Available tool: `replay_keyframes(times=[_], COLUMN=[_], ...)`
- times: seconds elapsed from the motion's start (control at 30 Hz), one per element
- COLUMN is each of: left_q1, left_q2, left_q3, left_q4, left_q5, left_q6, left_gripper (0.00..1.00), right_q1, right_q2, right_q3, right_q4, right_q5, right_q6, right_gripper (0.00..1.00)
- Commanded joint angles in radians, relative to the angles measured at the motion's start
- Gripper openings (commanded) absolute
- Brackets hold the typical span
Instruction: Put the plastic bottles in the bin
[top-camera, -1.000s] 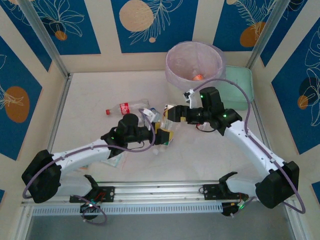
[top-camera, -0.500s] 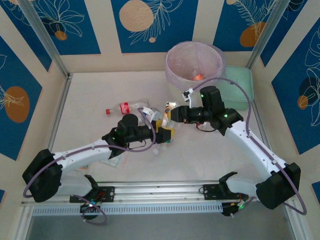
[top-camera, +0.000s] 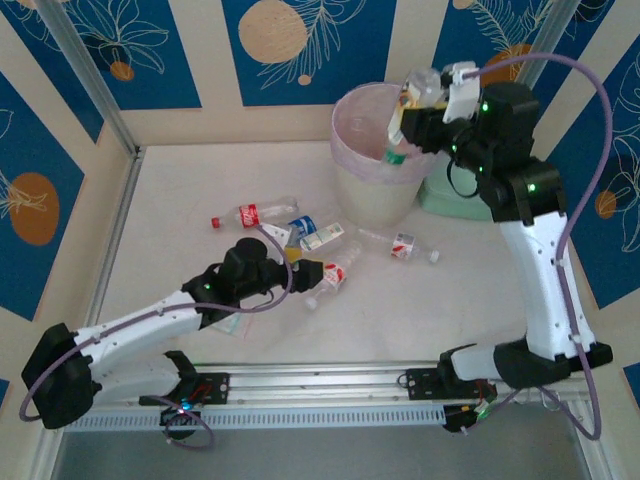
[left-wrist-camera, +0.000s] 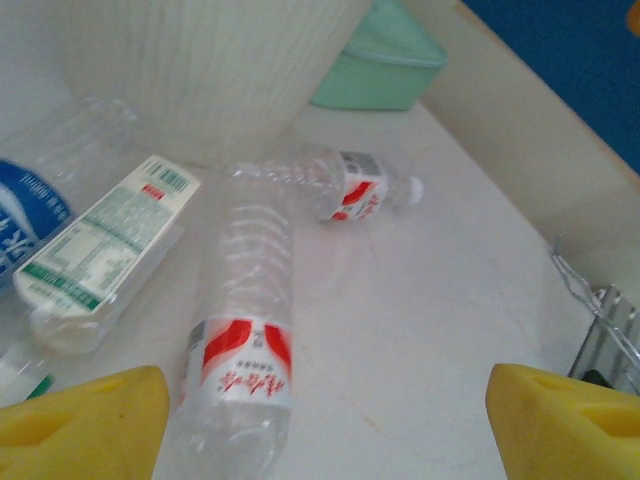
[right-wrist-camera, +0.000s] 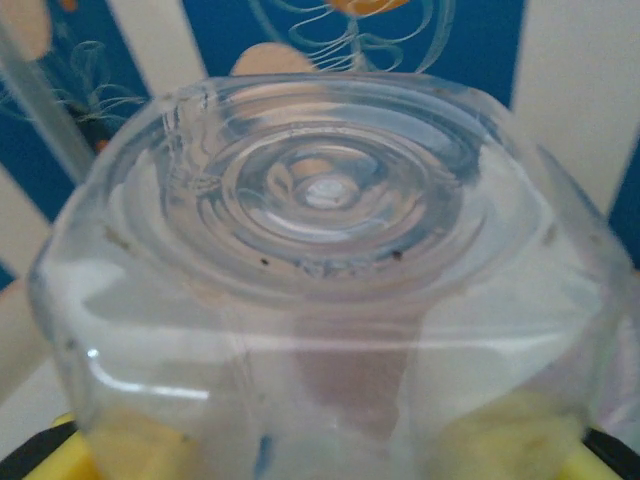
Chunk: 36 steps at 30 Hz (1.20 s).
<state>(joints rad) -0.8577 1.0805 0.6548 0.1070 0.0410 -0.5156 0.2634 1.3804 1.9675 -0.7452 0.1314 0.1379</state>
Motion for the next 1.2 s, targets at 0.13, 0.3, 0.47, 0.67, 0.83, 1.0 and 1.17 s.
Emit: replay_keyframes(times=[0.13,0.3,0.47,0.67,0.83,1.0,1.17], left_q1=[0.005,0.006,0.006,0.005,0.006,0.005,0.005], left_q2=[-0.146,-0.226,-0.294,-0.317,-0.310,-0.307,-0.294], left_q3=[-0.087,-0.079,-0.123,-0.121,-0.105,-0.110,-0.114], left_q4=[-0.057,-0.178,-0.188,-0.216,-0.230,-0.236,-0.243], left_q5=[-0.020,-0.055,-0.074,-0.086,-0.082,-0.095,-0.097], left_q6=[-0.073,-0.059,-0.090,-0.109,-0.105,-0.106,-0.105], left_gripper=[0.82,0.82,0.82,0.81,0.81,0.81,0.82], right_q1=[-0.057,-0.067,-0.071,-0.071,-0.067,-0.063,-0.056], right_q2=[0.385,0.581,0.673,0.801,0.898,0.966,0.997], right_q3=[0.441,0.653,0.649,0.643,0.642,0.628,0.566], right_q4=[-0.229,-0.343,-0.367,-0.401,-0.422,-0.409,-0.378], right_q5=[0.178,0.185,0.112,0.069,0.046,0.027,0.016], right_q6=[-0.229,-0.294,-0.294,-0.269,-0.208,-0.154,-0.116], right_gripper=[0.05,0.04,0.04,0.08,0.17,0.25,0.32])
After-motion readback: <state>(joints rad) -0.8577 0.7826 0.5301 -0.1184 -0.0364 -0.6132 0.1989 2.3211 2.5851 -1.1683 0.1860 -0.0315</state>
